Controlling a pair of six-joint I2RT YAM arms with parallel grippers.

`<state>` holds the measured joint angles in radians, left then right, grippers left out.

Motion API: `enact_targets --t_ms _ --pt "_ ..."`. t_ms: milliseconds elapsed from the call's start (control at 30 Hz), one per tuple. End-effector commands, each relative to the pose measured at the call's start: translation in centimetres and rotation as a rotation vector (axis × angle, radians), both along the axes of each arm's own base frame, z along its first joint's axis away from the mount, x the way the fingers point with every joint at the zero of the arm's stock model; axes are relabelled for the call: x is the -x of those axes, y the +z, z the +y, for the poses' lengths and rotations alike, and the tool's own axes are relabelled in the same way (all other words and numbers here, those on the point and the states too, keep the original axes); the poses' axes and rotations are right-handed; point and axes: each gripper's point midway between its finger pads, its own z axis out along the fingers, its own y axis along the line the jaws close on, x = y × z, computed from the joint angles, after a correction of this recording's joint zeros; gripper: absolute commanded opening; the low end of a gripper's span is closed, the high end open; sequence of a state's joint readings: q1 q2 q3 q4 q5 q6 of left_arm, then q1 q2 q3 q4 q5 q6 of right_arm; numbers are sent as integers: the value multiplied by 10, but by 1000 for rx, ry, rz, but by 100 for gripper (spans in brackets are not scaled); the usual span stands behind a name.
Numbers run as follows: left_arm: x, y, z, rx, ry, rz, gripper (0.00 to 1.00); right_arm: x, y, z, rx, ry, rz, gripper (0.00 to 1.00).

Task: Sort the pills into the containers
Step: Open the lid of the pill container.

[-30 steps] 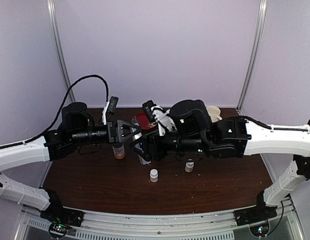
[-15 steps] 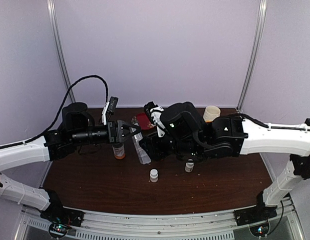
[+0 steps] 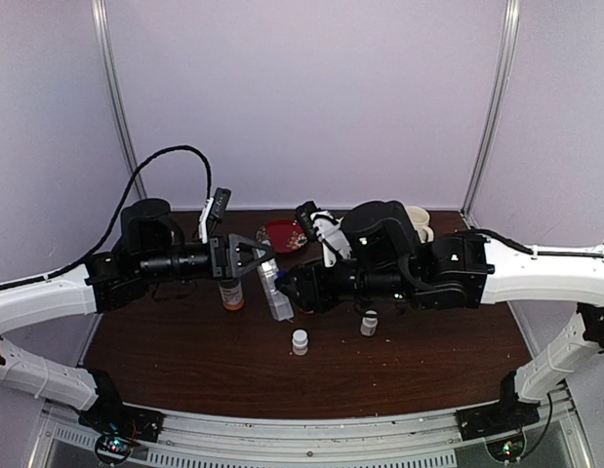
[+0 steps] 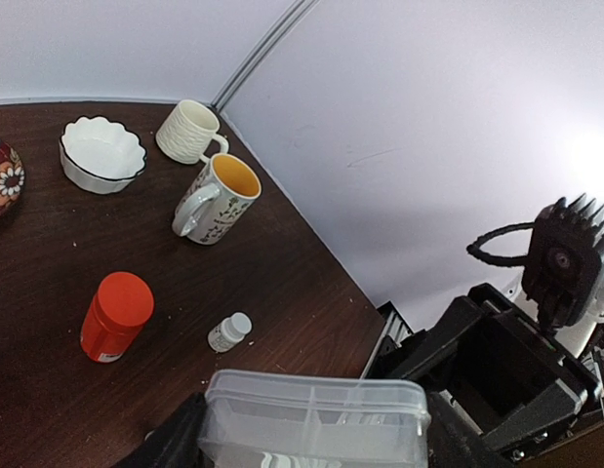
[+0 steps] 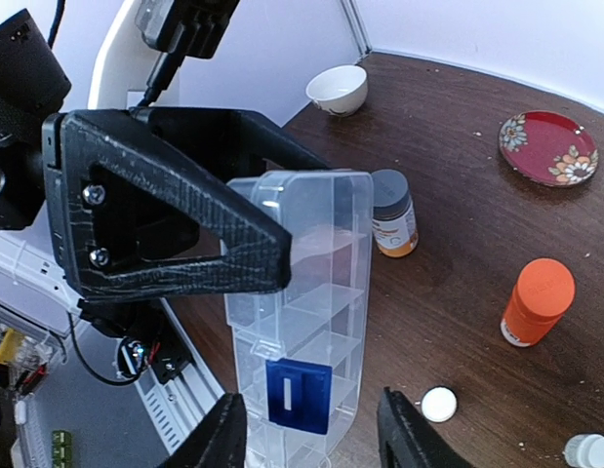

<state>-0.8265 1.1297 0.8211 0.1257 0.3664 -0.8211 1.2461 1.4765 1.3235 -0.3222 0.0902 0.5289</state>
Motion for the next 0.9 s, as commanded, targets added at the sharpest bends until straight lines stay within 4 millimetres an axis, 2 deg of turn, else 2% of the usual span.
enact_targets --t_ms 0,133,467,567,800,867 --pt "4 29 -5 65 -38 -68 27 4 21 -2 -167 67 64 51" --pt "9 35 -7 90 -68 -79 28 3 28 -6 -268 110 108 55" --pt "17 47 -11 142 -123 -91 28 23 42 4 -358 250 132 50" --pt "17 46 -10 142 -121 -89 27 25 45 4 -372 264 130 44" --pt "18 46 -10 145 -120 -86 28 24 44 2 -366 248 128 21" --pt "18 46 -10 145 -120 -86 28 23 43 1 -362 243 128 19"
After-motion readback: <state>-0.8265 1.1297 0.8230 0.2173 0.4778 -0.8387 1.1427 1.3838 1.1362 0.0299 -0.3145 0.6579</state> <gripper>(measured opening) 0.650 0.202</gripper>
